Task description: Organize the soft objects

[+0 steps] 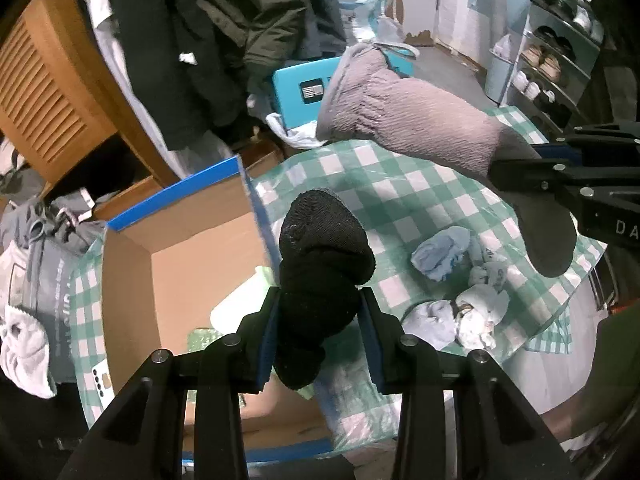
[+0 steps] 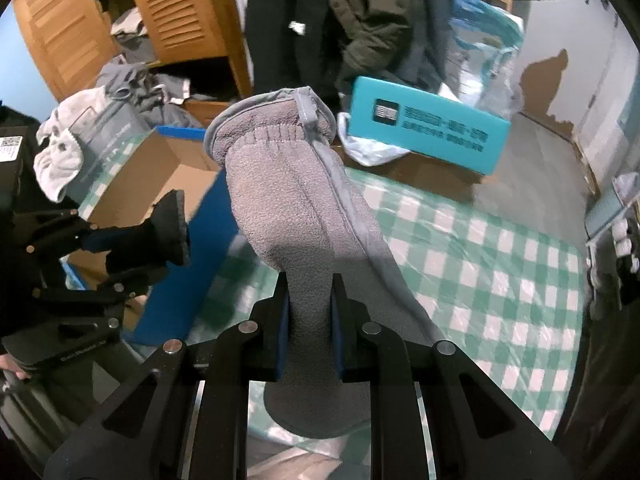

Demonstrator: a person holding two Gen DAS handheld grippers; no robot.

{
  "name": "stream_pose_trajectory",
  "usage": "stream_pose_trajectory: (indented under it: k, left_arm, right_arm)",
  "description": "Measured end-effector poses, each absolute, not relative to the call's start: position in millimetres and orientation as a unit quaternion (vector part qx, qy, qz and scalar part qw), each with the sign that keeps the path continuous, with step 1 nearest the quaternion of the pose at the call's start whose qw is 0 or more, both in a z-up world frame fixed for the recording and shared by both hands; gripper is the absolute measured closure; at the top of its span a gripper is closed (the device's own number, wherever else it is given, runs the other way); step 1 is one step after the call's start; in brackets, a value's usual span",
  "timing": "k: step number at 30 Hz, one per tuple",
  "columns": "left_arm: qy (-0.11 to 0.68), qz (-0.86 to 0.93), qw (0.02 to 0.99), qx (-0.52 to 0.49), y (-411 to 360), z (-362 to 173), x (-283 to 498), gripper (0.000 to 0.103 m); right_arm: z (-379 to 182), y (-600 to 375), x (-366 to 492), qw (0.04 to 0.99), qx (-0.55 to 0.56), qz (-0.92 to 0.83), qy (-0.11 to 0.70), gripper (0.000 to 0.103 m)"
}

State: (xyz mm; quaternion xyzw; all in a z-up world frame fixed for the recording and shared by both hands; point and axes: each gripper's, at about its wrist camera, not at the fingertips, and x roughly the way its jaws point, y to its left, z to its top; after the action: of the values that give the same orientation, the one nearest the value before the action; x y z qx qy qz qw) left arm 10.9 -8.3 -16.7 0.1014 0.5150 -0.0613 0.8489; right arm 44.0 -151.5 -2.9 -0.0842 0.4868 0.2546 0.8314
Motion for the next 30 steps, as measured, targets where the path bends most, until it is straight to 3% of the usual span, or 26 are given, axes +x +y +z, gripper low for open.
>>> stream_pose_trajectory:
  k: [30]
  left_arm:
    - [0.524, 0.023, 0.851, 0.027, 122.9, -35.4, -10.8, 0.065]
  right_arm:
    - [-7.3, 26.5, 33.2, 0.782, -0.153, 0.354, 0.49, 0.087]
